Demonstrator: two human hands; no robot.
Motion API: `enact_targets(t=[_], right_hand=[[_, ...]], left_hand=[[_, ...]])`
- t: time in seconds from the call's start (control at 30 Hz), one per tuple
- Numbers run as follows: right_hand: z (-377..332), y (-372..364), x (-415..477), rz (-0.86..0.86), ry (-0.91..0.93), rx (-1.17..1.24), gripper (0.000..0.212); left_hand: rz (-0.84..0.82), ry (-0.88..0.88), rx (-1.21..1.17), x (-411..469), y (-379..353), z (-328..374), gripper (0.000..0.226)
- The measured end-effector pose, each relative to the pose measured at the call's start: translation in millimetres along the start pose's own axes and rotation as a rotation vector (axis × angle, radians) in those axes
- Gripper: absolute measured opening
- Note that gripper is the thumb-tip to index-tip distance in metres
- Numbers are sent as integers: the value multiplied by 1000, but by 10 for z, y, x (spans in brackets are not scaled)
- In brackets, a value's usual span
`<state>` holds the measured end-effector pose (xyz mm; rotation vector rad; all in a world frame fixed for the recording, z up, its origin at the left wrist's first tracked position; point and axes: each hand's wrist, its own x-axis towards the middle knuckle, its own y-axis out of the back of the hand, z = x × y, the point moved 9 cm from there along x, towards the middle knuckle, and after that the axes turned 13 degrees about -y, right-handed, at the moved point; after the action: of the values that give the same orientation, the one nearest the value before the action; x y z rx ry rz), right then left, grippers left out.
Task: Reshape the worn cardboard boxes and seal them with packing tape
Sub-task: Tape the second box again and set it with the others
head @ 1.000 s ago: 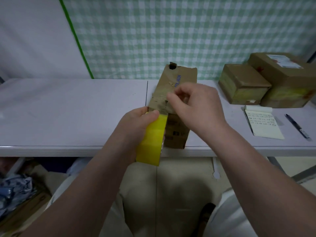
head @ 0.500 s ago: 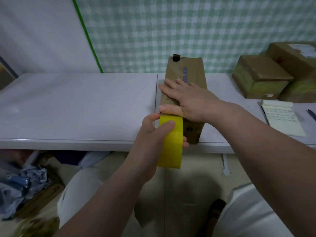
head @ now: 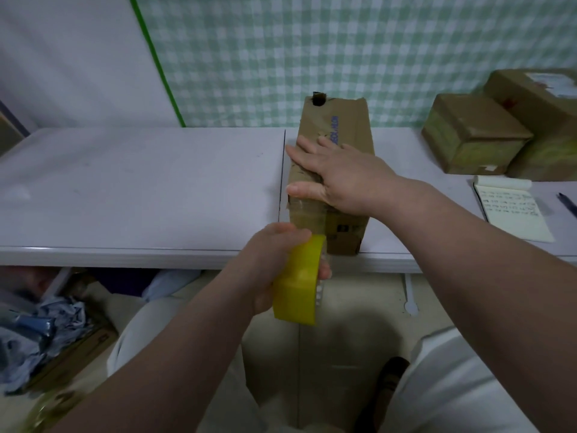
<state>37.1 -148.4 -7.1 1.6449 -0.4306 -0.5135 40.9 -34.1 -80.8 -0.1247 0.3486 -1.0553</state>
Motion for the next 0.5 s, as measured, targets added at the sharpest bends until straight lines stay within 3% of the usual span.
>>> enact_targets(t=[0.33, 0.5], right_hand=[[-37, 46, -40, 49, -13, -36, 80], [-60, 132, -85, 229, -23, -64, 69]], left_hand=[[-17, -73, -42, 69, -1, -34, 23], [-25, -109, -72, 103, -52, 13, 26]])
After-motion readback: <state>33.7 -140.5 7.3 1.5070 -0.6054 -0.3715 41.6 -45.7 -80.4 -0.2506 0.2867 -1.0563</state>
